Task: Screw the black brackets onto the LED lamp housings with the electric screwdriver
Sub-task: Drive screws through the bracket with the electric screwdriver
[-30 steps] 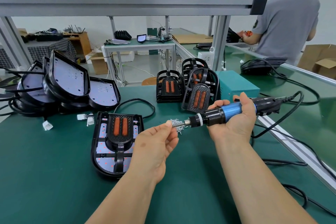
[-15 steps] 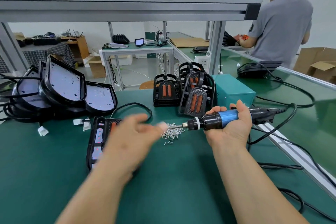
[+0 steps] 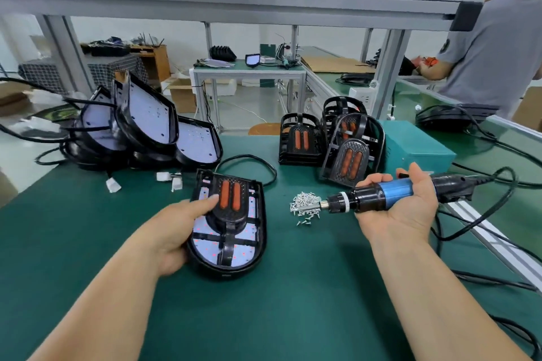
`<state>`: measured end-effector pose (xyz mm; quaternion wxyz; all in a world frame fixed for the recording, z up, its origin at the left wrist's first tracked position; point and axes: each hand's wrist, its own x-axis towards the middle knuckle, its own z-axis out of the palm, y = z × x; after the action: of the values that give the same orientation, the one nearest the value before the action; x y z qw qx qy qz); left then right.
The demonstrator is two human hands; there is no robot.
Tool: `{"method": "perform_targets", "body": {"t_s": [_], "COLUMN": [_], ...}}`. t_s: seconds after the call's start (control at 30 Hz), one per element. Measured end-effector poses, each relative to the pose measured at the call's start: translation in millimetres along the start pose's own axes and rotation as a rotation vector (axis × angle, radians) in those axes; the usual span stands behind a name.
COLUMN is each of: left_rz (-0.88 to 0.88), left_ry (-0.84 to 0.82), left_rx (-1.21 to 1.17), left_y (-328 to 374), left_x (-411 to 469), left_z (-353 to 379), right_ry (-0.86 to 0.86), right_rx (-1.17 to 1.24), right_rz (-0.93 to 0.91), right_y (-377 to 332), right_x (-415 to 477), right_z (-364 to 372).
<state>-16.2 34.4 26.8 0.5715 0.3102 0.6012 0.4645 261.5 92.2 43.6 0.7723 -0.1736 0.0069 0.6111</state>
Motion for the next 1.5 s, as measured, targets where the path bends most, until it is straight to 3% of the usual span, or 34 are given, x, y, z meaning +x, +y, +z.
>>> {"method": "perform_targets", "body": {"t_s": [0.1, 0.37, 0.6, 1.23, 1.5], "left_rz": [0.011, 0.026, -0.031, -0.018, -0.008], "left_ry": [-0.013, -0.026, -0.141, -0.085, -0.075], "left_rx": [-0.137, -0.196, -0.443, -0.397, -0.379], "left_y": [-4.1, -3.0, -3.7, -3.0, -3.2], "left_x": [-0.8, 2.9, 10.8, 10.3, 11.9], "left_z": [7.0, 10.2, 10.2, 10.7, 12.4], "right_ry": [-0.027, -0.236, -0.32, -0.369, -0.528], "right_rx": [-0.037, -0.196, -0.342, -0.404, -0.46], "right_rz": [0.013, 0.009, 0.064, 0.065, 0.024], "right_y": [6.8, 40.1, 85.3, 107.6, 109.7], "right_x": [-8.3, -37.7, -46.5, -43.0, -52.4], "right_z": [4.0, 33.3, 53.4, 49.4, 56.2]}}
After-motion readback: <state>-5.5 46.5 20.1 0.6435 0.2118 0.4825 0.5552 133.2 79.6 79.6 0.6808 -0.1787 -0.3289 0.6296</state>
